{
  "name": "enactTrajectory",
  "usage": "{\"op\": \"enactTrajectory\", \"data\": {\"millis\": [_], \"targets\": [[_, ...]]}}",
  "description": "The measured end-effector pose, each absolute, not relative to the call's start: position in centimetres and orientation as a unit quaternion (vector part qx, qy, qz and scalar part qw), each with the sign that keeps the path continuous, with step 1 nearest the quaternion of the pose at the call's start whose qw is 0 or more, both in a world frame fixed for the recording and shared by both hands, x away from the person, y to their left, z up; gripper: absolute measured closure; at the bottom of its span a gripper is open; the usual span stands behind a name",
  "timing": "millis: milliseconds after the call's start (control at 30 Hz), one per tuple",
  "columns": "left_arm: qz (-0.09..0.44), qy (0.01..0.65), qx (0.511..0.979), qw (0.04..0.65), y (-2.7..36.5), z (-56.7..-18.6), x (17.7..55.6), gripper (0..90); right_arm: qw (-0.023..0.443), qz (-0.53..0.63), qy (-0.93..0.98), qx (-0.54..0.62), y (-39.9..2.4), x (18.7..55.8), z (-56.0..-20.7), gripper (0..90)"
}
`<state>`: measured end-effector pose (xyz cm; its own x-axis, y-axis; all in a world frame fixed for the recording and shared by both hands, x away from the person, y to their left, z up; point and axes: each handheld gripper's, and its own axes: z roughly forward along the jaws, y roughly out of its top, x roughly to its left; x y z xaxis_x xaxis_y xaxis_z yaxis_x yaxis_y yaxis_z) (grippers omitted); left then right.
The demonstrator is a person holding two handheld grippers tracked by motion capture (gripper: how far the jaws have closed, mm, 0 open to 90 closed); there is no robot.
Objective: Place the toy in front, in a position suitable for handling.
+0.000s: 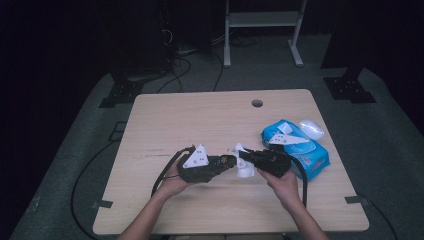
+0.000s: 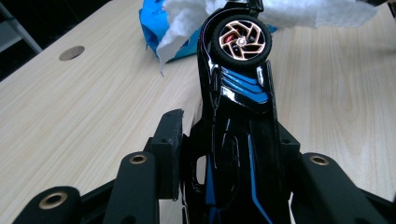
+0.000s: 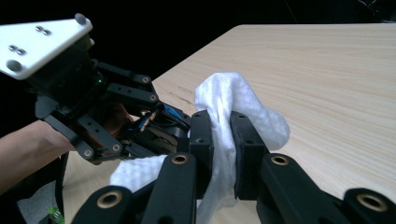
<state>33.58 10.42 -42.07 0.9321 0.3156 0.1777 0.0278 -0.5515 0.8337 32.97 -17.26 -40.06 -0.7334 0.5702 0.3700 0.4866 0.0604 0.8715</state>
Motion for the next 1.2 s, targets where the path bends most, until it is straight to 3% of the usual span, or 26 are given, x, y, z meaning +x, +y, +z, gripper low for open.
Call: {"op": "enactTrajectory", "data": {"millis": [167,433,767,1000,1200], "targets": [[0.143,0.106,0.87,0.459,9.8,-43.1,33.9,56.9,0.046,0.573,0.743,0.343,-16.4,32.6,-39.6,80.0],[0.137,0.111,0.876,0.449,9.7,-44.2,34.1,56.9,0.016,0.548,0.742,0.387,-17.6,33.7,-42.3,80.0],[0.132,0.123,0.864,0.471,10.2,-43.9,34.2,56.9,0.007,0.566,0.728,0.386,-17.7,33.7,-41.9,80.1],[0.133,0.129,0.854,0.486,10.7,-43.3,34.3,56.9,-0.011,0.542,0.733,0.411,-18.0,34.4,-44.0,80.0],[0.129,0.126,0.858,0.482,10.4,-43.5,34.3,56.9,-0.008,0.582,0.711,0.396,-18.2,34.2,-42.1,80.1]]}}
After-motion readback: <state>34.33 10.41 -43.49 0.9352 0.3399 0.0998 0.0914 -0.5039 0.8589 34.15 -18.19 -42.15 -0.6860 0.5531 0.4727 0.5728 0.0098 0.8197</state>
